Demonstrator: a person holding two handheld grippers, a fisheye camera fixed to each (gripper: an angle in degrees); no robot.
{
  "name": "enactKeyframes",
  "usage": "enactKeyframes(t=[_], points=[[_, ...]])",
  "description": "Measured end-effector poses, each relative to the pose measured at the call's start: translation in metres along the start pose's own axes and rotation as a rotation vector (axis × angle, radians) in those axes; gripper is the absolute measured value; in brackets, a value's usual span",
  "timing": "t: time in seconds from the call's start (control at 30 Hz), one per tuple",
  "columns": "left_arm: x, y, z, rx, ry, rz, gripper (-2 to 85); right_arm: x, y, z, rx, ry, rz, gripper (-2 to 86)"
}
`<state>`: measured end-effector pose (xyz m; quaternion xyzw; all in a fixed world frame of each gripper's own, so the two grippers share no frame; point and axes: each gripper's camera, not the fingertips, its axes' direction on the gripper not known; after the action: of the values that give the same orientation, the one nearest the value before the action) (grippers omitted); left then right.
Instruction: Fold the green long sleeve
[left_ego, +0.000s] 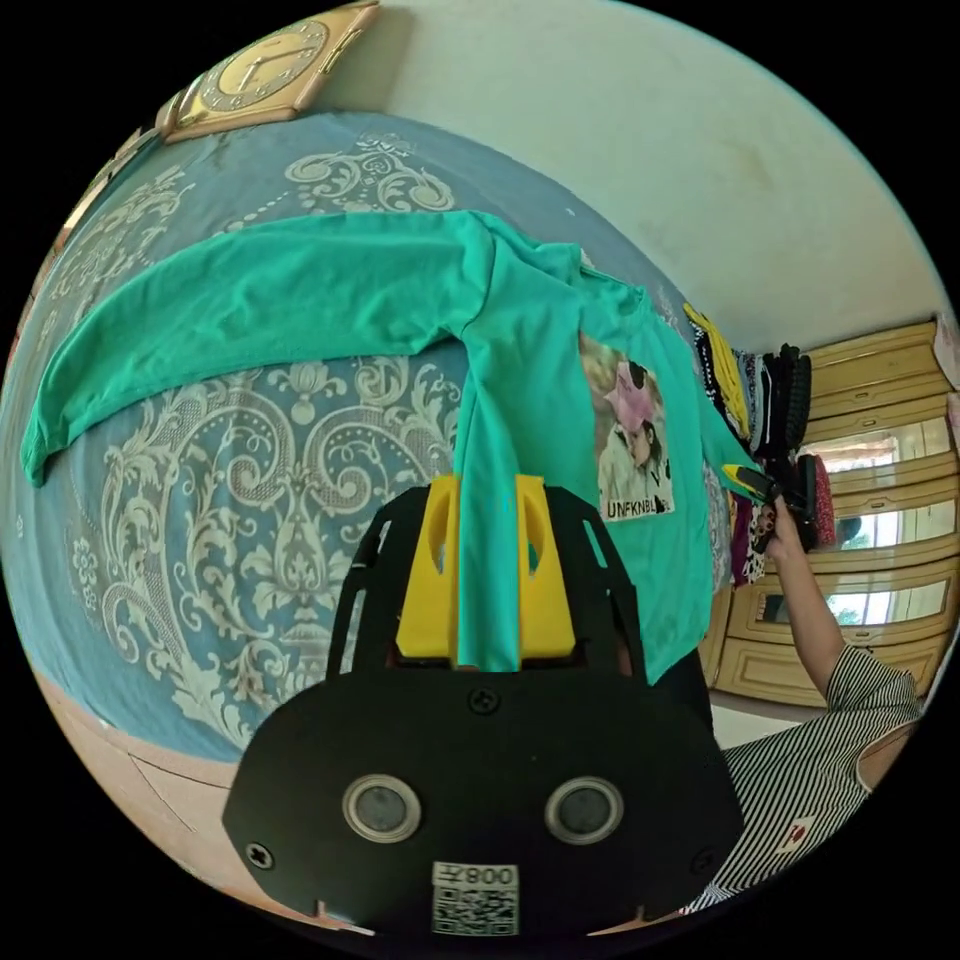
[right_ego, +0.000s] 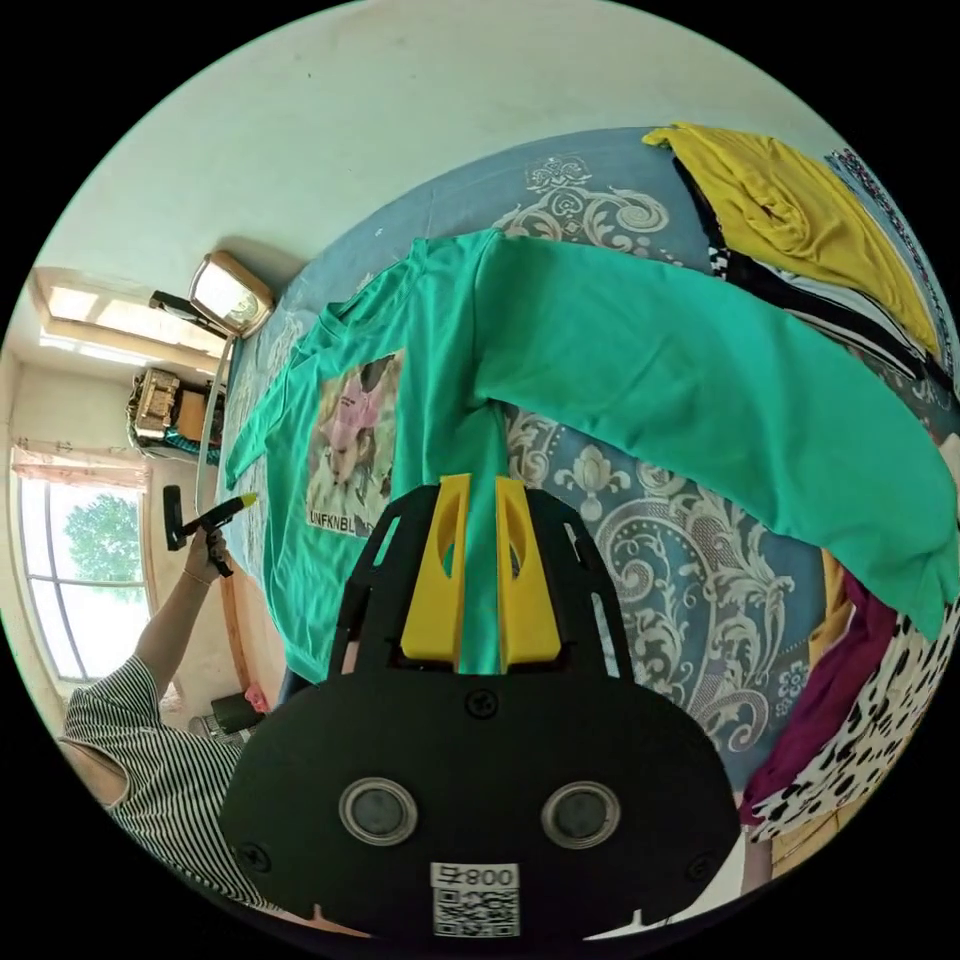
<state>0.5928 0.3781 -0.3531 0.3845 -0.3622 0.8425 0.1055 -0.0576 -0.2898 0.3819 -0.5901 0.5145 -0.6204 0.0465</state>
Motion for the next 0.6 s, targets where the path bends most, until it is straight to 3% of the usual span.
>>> enactKeyframes(t=[0.13, 0.3, 0.47, 0.6], points=[[-0.023, -0.037, 0.004, 0.053, 0.083, -0.089, 8.6, 0.018, -0.037, 0.028, 0.008, -0.041, 0.033, 6.0], [-0.072, -0.069, 0.026, 0.128, 0.335, -0.292, 8.6, 0.073, -0.068, 0.063, 0.054, -0.196, 0.173, 7.3], [-0.087, -0.087, 0.032, 0.200, 0.412, -0.348, 4.0, 0.106, -0.085, 0.096, 0.051, -0.257, 0.244, 5.0], [-0.083, -0.103, 0.019, 0.256, 0.426, -0.304, 2.3, 0.130, -0.097, 0.088, 0.162, -0.301, 0.265, 1.5]])
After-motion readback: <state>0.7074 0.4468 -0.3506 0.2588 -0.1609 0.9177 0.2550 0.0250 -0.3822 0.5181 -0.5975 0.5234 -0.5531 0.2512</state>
